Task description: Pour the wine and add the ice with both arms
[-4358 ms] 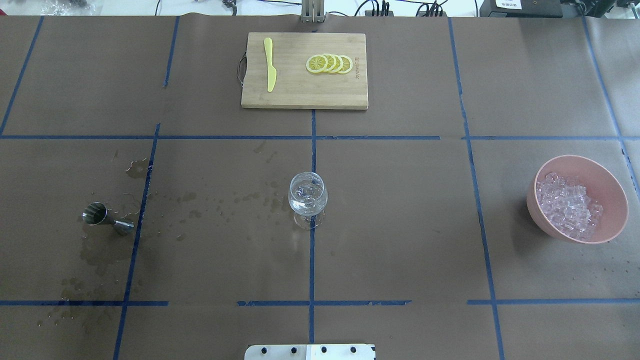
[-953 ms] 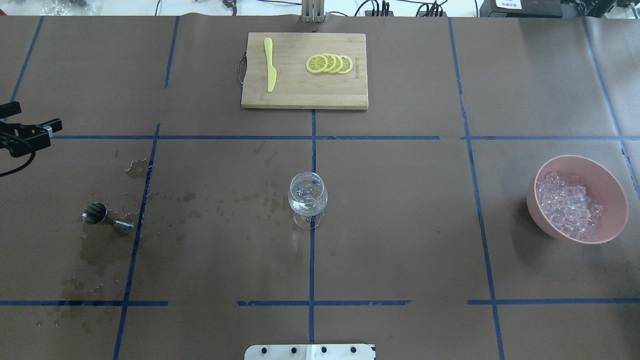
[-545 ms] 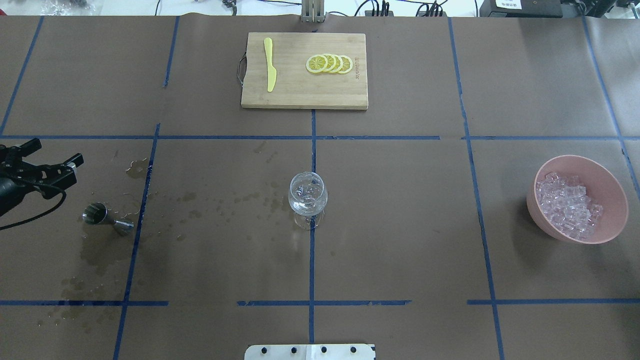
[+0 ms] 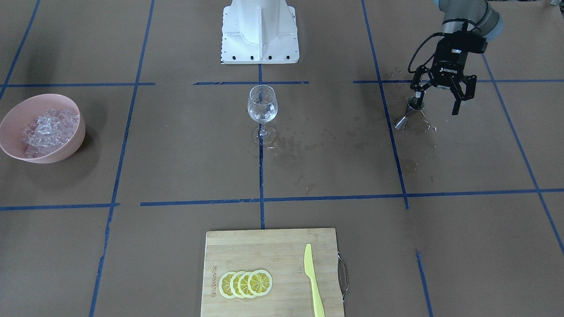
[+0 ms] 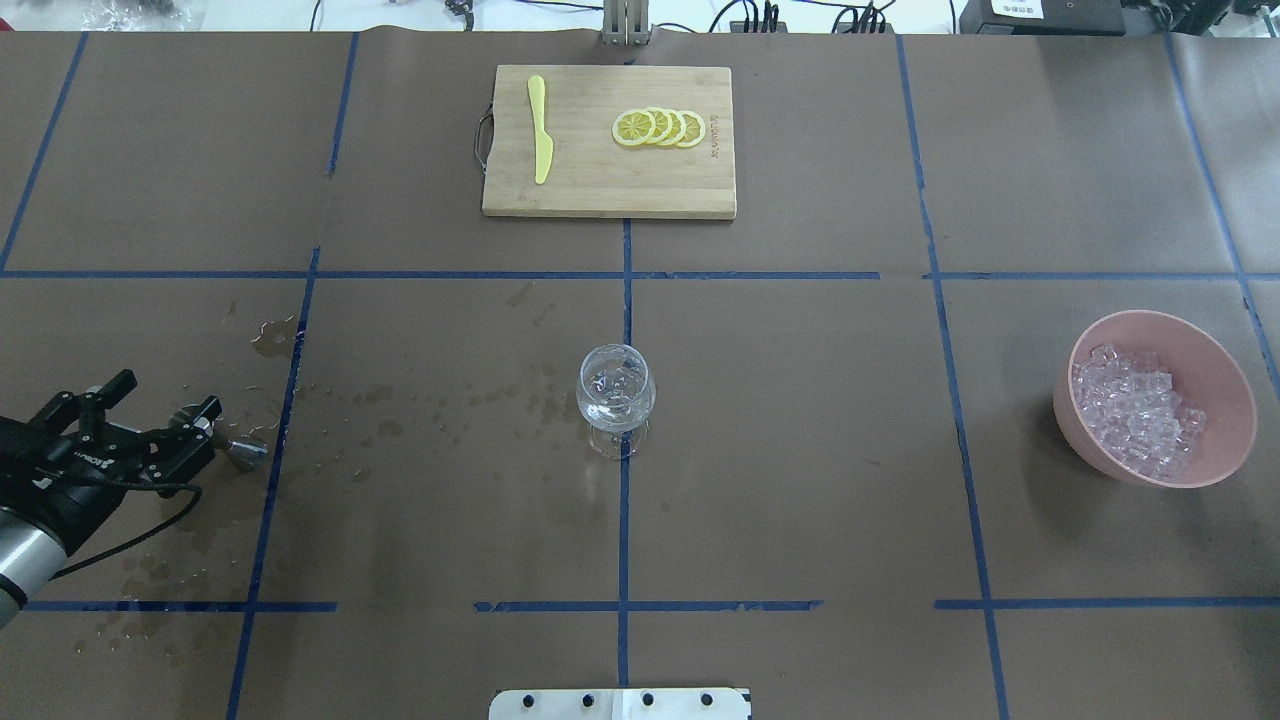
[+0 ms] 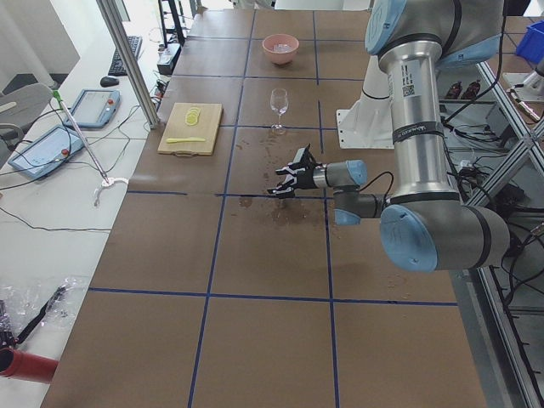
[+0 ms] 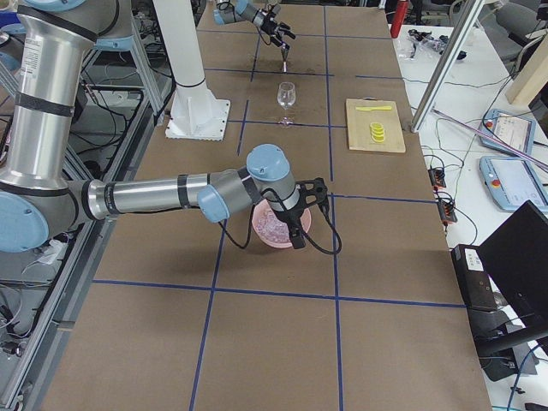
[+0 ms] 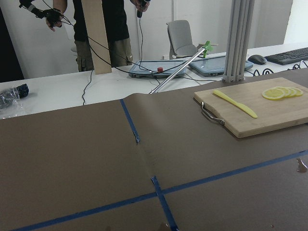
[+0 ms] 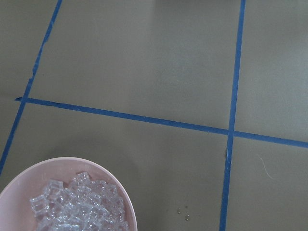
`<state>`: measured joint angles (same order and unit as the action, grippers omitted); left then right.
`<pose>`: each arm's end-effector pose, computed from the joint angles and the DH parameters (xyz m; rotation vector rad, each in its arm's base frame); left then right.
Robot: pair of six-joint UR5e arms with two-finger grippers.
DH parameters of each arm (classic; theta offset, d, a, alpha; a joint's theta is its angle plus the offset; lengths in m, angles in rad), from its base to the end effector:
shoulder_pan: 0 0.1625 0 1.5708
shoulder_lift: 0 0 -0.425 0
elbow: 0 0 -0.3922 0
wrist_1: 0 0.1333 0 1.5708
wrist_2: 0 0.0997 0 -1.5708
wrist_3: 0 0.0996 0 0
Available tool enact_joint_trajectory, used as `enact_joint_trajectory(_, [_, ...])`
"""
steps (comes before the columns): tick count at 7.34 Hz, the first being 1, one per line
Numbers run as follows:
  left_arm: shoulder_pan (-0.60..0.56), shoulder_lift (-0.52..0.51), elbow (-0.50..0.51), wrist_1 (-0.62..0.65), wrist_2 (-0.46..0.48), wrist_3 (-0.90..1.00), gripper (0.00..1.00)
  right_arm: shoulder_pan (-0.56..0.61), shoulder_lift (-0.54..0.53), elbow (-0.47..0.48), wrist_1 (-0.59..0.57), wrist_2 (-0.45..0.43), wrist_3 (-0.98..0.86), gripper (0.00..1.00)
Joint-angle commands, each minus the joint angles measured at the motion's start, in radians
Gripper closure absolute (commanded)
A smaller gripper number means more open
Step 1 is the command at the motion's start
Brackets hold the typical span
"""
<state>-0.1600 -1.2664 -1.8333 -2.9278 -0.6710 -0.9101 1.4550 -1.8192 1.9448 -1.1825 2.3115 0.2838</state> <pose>0.3115 -0.2643 0.5036 1.1668 0.8009 -0.1764 0.0186 -0.4125 0.5403 0.3360 -0.8056 -0.0331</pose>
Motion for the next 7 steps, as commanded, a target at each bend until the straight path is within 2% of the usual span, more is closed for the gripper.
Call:
enact_joint_trajectory(1, [0.074,-0.025,0.057,-0.001,0.088,-0.045,0.0,-0.001,0.0,-0.001,0.0,0.0,0.0,0.0])
enact_joint_trajectory(5, [0.096,-0.099,0.164,-0.004,0.108,-0.082,0.03,0.001,0.0,-0.001,0.001,0.0,0.002,0.0])
enact_joint_trajectory(7, [0.099,-0.117,0.193,-0.004,0.108,-0.084,0.19,0.001,0.0,-0.001,0.001,0.0,0.002,0.0])
